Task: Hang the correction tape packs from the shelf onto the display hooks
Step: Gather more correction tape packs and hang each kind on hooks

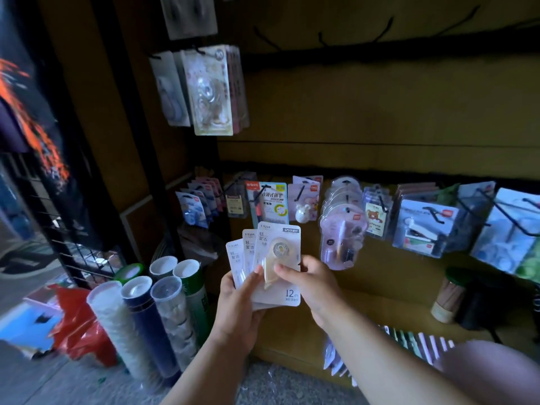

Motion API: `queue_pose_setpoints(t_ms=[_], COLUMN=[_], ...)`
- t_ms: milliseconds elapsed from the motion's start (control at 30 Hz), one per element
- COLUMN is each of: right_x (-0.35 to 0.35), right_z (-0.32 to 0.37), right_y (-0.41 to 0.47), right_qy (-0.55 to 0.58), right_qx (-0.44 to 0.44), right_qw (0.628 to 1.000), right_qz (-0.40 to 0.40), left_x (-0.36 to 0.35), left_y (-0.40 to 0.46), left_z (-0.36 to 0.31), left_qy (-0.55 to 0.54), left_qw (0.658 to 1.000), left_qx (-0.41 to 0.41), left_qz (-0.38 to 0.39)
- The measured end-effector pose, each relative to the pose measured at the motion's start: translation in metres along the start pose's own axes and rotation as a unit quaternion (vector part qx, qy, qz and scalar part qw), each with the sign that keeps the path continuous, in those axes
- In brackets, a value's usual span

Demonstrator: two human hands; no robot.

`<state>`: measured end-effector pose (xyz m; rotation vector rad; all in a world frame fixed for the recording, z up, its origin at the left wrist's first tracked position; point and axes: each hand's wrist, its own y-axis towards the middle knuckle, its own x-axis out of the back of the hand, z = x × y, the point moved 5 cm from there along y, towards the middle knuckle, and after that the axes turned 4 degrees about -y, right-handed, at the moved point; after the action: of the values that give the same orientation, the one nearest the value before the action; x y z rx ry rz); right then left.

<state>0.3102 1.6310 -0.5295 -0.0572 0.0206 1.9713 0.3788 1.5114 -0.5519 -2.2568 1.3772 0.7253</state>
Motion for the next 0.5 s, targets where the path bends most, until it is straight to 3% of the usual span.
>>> queue_pose_setpoints(t_ms=[200,500], right_x=[-0.002,-0.007], right_z=[0.034,0.092], right_y=[-0.002,0.004], right_qy=[0.069,0.054], right_qx=[0.021,0.073], right_qw=[0.997,0.995], right_qz=[0.025,0.05], left_x=[-0.012,-0.04], left_y=[-0.005,-0.002], left_z=[-0.028,-0.082], left_qy=[-0.001,0.03], left_qw=[0.999,0.991], left_qx=[-0.006,-0.057], left_qz=[0.05,0.116])
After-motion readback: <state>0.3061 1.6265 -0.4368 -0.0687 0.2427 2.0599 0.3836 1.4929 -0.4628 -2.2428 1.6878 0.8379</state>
